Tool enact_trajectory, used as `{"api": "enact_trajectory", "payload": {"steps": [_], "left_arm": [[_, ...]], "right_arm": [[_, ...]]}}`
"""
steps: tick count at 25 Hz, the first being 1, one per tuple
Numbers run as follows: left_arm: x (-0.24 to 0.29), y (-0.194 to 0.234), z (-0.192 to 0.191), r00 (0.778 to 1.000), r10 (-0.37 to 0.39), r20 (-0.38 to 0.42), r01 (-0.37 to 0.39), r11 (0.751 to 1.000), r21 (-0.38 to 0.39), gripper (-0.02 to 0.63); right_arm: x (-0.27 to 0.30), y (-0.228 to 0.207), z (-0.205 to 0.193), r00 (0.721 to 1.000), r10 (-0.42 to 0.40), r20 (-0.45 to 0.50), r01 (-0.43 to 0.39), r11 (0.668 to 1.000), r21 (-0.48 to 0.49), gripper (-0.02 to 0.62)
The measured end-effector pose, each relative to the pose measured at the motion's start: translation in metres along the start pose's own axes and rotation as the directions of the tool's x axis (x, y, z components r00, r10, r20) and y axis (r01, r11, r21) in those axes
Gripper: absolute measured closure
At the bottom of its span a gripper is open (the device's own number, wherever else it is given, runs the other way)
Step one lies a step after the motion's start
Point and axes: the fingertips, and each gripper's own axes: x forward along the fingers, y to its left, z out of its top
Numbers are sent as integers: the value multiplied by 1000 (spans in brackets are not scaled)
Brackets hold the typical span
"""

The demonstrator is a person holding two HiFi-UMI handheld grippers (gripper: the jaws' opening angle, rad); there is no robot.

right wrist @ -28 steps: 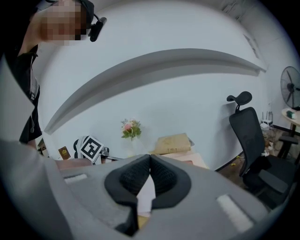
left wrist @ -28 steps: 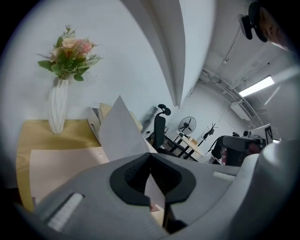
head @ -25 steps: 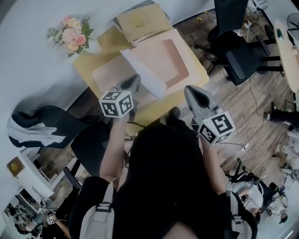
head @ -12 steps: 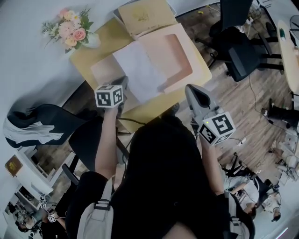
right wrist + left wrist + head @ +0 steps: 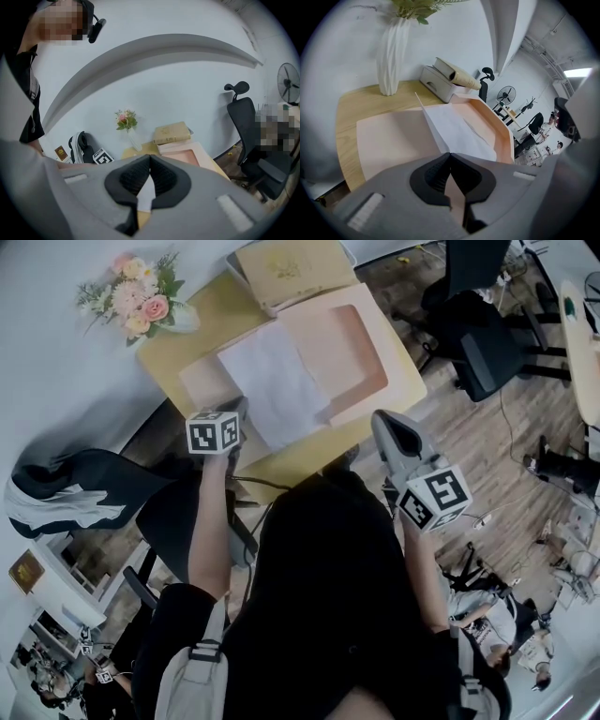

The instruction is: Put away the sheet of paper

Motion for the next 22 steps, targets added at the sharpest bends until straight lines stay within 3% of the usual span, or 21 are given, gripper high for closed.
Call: {"api": "enact_trajectory", "payload": {"steps": [11, 22], "left_arm": [[35, -22, 27, 995, -78, 57, 84, 990, -111, 597], [77, -56, 58, 983, -132, 126, 159, 959, -233, 597]], "right_arm": [[-5, -9, -5, 1000, -26, -15, 26, 999, 19, 594], [-35, -30, -14, 994, -104, -16, 105, 993, 44, 594]]}}
